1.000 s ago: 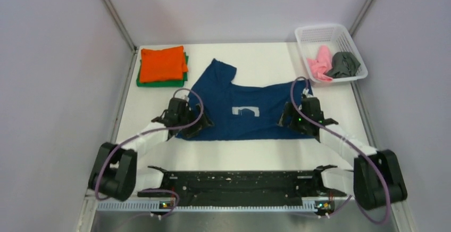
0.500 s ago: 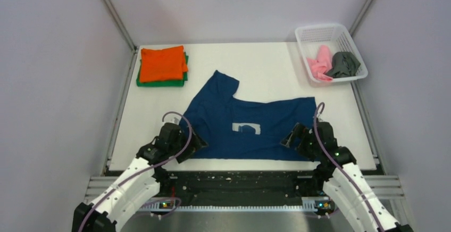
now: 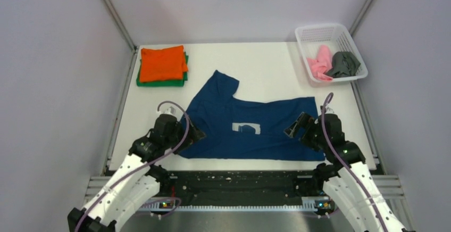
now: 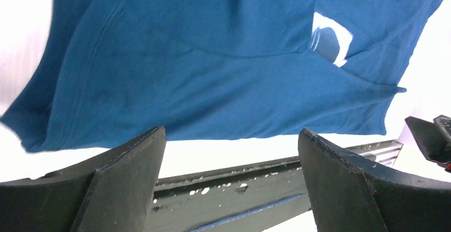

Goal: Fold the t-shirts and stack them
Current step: Fold the flattened tshirt in 1/3 of the way

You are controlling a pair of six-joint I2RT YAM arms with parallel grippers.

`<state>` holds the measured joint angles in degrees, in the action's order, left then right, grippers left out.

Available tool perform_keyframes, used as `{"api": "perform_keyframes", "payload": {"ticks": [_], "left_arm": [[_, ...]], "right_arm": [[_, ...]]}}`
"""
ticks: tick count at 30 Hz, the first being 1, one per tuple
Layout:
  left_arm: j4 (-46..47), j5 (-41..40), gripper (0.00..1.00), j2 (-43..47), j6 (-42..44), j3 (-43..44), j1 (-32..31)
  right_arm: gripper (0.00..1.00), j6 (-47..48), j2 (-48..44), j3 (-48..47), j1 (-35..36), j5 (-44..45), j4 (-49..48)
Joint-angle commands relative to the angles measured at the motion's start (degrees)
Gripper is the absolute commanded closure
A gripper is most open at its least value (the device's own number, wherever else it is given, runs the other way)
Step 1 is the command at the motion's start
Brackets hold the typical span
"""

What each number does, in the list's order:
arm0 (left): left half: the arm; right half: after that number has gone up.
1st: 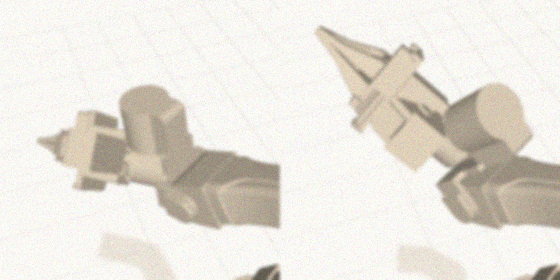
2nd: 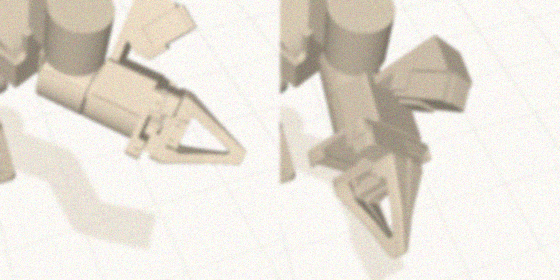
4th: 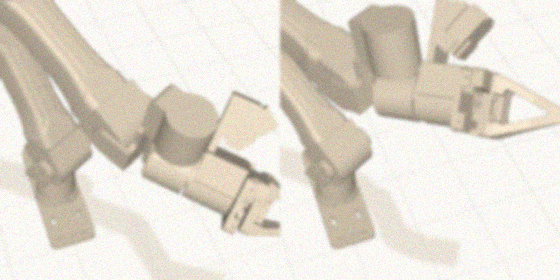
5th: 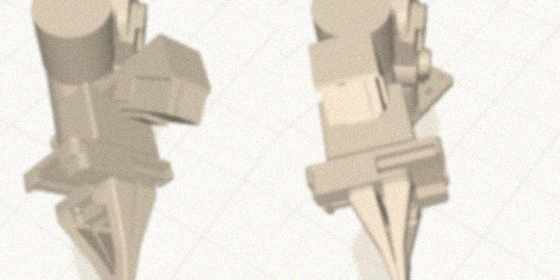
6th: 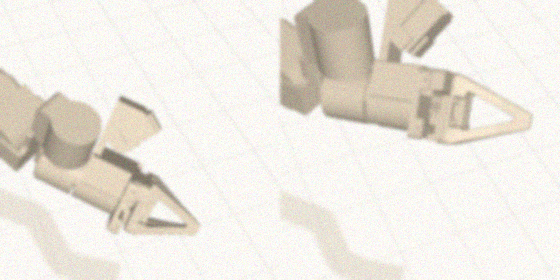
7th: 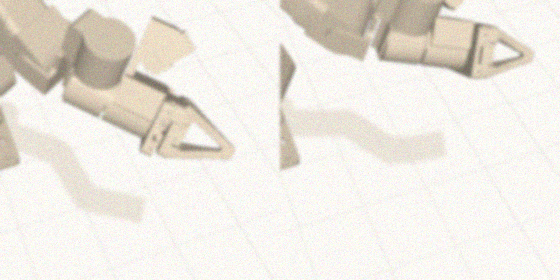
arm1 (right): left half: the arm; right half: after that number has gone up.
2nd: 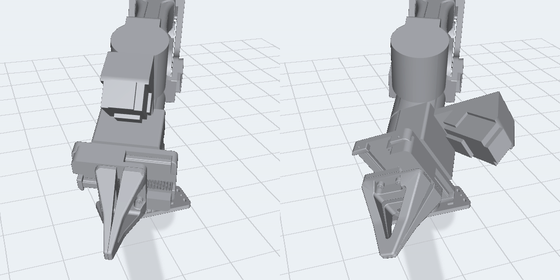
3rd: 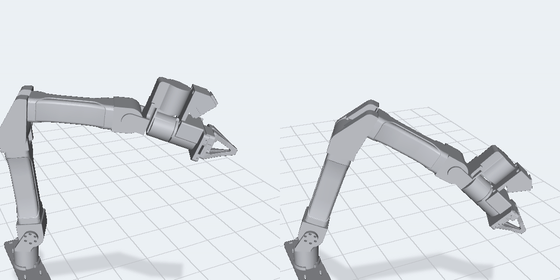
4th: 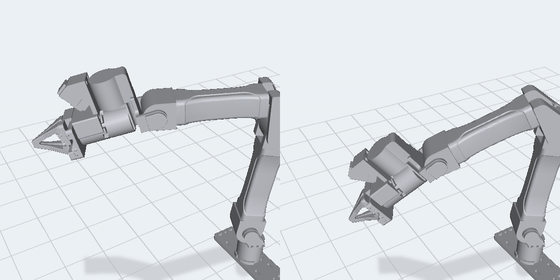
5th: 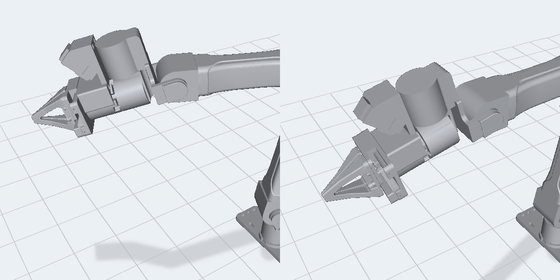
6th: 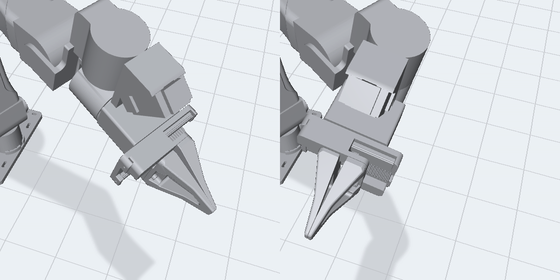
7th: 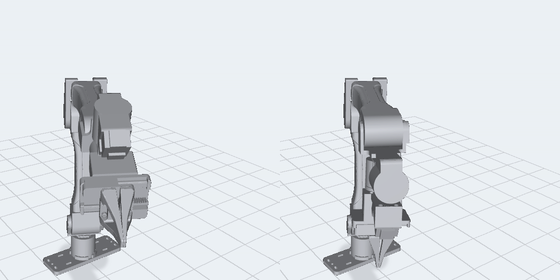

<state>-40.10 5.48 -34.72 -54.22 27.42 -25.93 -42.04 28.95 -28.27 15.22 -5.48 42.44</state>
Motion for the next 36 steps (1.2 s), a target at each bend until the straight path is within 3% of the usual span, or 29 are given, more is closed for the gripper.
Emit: {"api": "perform_keyframes", "payload": {"ticks": [1, 6, 10, 15, 22, 28, 32, 36], "left_arm": [[9.69, -0.77, 0.01, -11.44, 5.62, 5.76, -0.15], [12.59, -8.77, 0.01, -26.44, 6.29, 8.93, -0.09], [14.65, -9.15, 0.01, -29.29, 5.36, 5.32, 0.01], [14.38, -8.6, 0.01, -25.59, 2.23, -1.87, 0.08], [9.34, -7.35, 0.01, -10.32, -2.16, -9.56, 0.11], [-3.93, -12.44, 0.01, -0.87, -2.83, -6.96, 0.11], [0.64, -11.59, 0.01, -0.48, -0.75, -4.56, 0.1], [3.86, -13.37, 0.01, -9.02, 6.68, 9.79, 0.15]], "right_arm": [[0.01, -1.41, 1.37, -2.84, 0.42, 6.12, -2.3], [0.01, -1.06, 4.39, -2.45, 0.4, 8.04, -4.55], [0.01, -0.44, 6.96, -2.14, 0.38, 7.85, -5.58], [0.01, -2.36, 7.81, -2.41, 0.42, 12.02, -6.4], [0.01, -2.04, 7.74, -4.93, 0.35, 18.54, -6.98], [0.01, 0.69, 8.02, -6.19, 0.38, 21.19, -8.7], [0.01, 2.64, 9.85, -6.78, 0.42, 21.48, -11.06], [0.01, 5.18, 15.27, -10.9, 0.29, 21.71, -10.37]]}}
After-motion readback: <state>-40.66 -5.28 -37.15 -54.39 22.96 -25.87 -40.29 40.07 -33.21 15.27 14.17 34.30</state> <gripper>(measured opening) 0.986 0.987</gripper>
